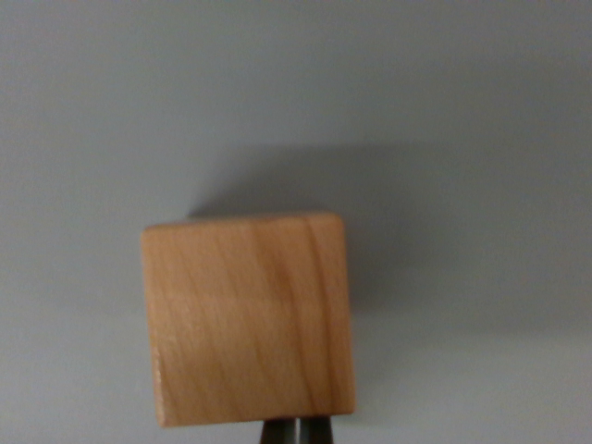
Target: Push wooden cube
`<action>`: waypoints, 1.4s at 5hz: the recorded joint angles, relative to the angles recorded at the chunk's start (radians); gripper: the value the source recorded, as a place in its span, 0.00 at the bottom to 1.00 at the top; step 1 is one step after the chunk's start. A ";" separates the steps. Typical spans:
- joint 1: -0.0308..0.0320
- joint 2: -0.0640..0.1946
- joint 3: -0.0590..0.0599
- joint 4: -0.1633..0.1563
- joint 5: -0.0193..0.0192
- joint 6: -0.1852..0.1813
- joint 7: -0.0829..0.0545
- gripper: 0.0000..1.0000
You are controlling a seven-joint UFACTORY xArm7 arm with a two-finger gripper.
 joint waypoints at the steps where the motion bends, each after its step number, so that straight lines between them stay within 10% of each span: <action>1: 0.0000 0.000 0.000 0.000 0.0000 0.000 0.000 1.00; 7: 0.0102 0.096 0.009 0.139 0.0176 0.044 0.008 1.00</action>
